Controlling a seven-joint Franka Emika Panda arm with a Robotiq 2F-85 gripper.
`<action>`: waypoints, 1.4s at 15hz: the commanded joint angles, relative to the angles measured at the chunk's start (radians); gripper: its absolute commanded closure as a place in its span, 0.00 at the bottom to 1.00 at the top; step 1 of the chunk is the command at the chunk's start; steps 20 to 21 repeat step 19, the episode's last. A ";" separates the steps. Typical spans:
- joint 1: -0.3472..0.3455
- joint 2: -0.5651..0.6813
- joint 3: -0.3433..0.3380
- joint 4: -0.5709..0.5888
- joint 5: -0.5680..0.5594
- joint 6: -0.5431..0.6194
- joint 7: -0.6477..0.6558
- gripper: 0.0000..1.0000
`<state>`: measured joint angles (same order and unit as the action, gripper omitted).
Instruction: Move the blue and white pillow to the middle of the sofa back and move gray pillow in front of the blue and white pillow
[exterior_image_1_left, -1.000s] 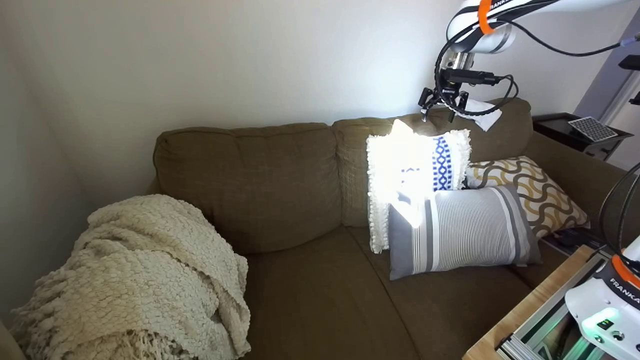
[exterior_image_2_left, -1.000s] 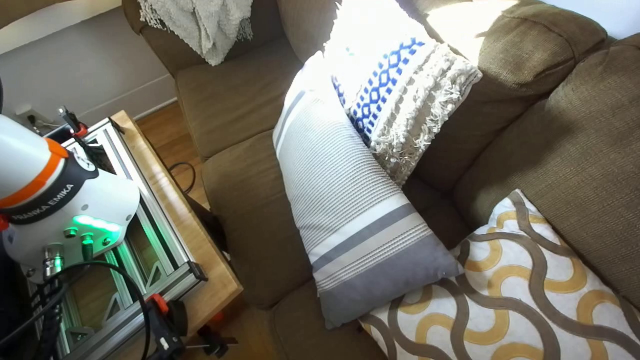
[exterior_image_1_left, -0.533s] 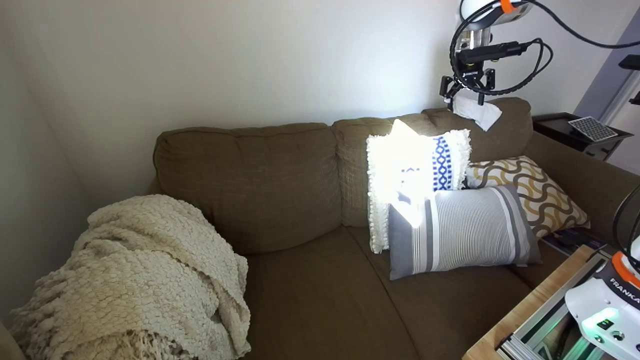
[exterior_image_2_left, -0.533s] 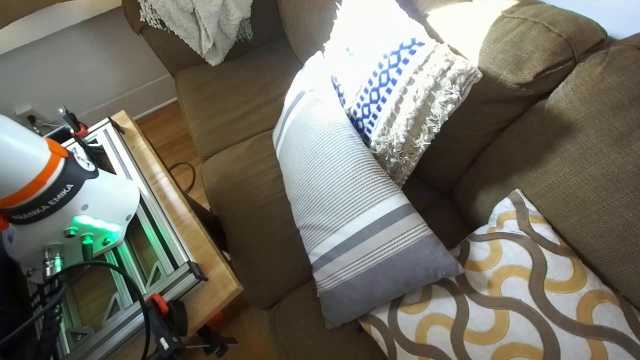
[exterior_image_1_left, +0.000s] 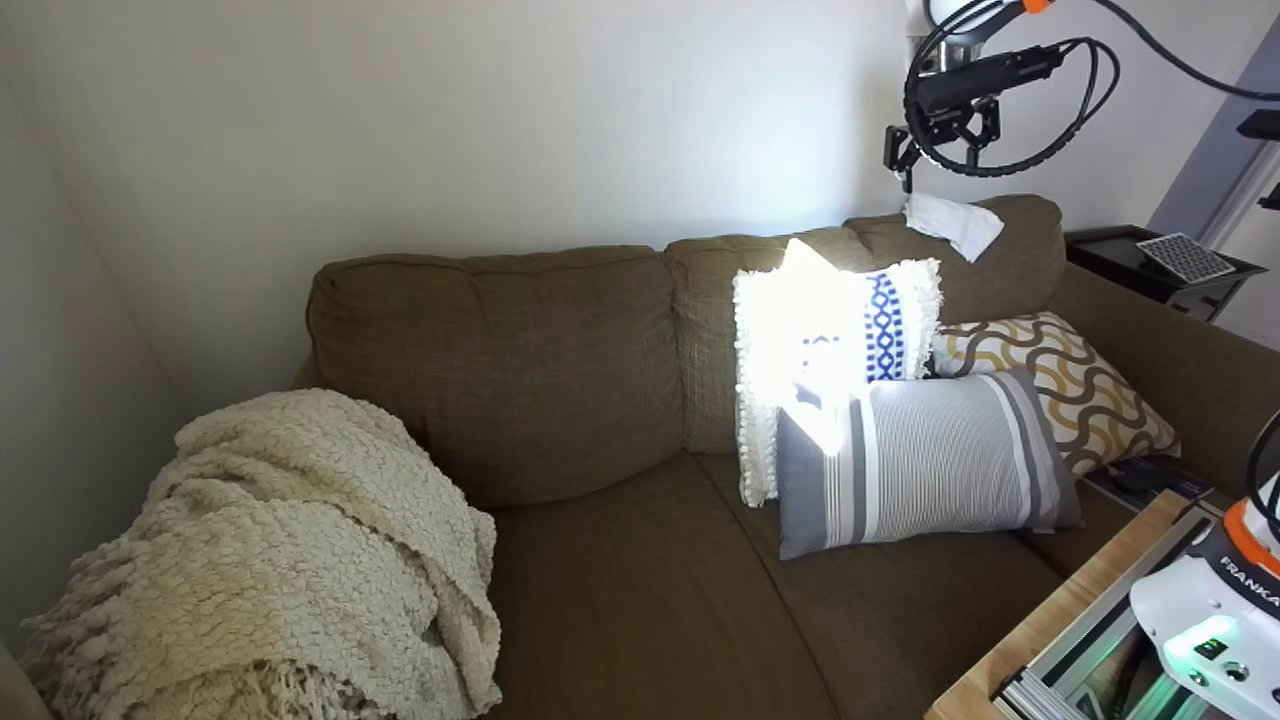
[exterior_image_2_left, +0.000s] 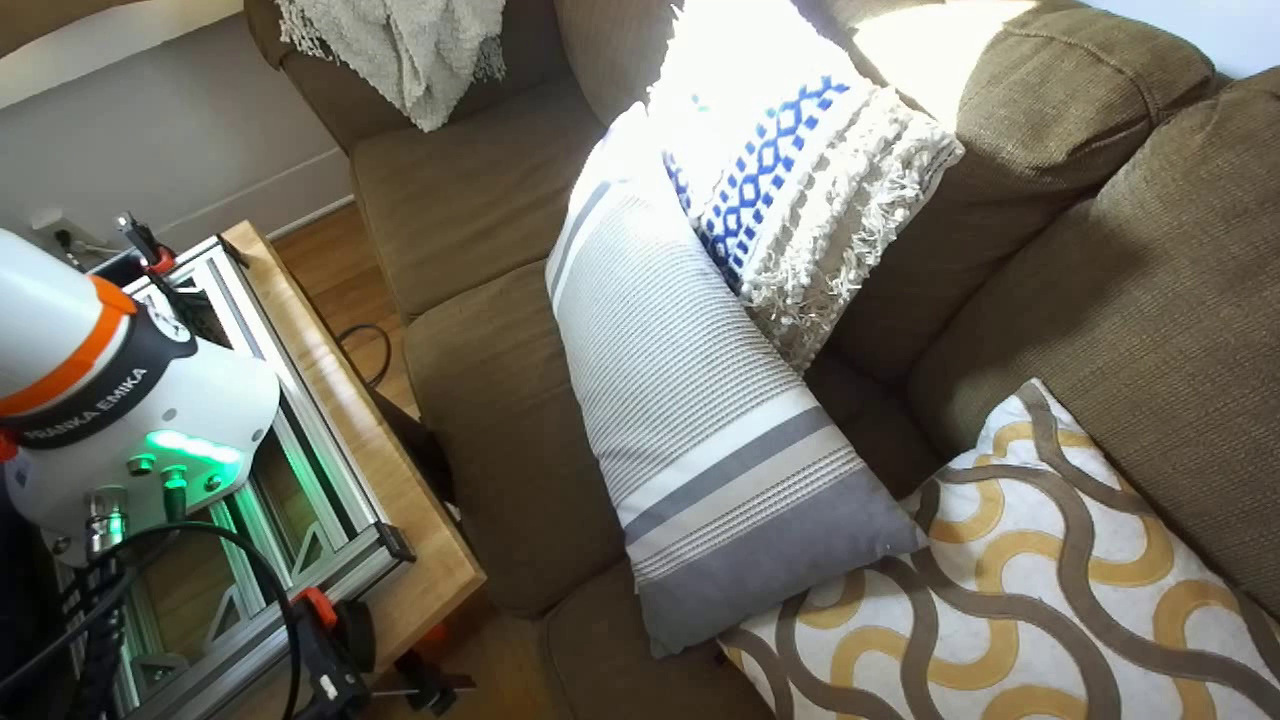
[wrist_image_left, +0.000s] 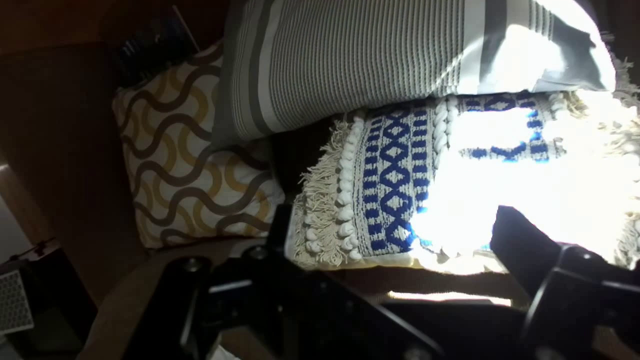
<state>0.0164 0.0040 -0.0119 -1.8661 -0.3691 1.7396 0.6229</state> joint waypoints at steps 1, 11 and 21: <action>0.008 -0.042 0.023 -0.032 -0.059 0.008 0.073 0.00; 0.016 -0.093 0.072 -0.039 -0.127 -0.001 0.208 0.00; 0.014 -0.067 0.073 -0.004 -0.108 -0.002 0.187 0.00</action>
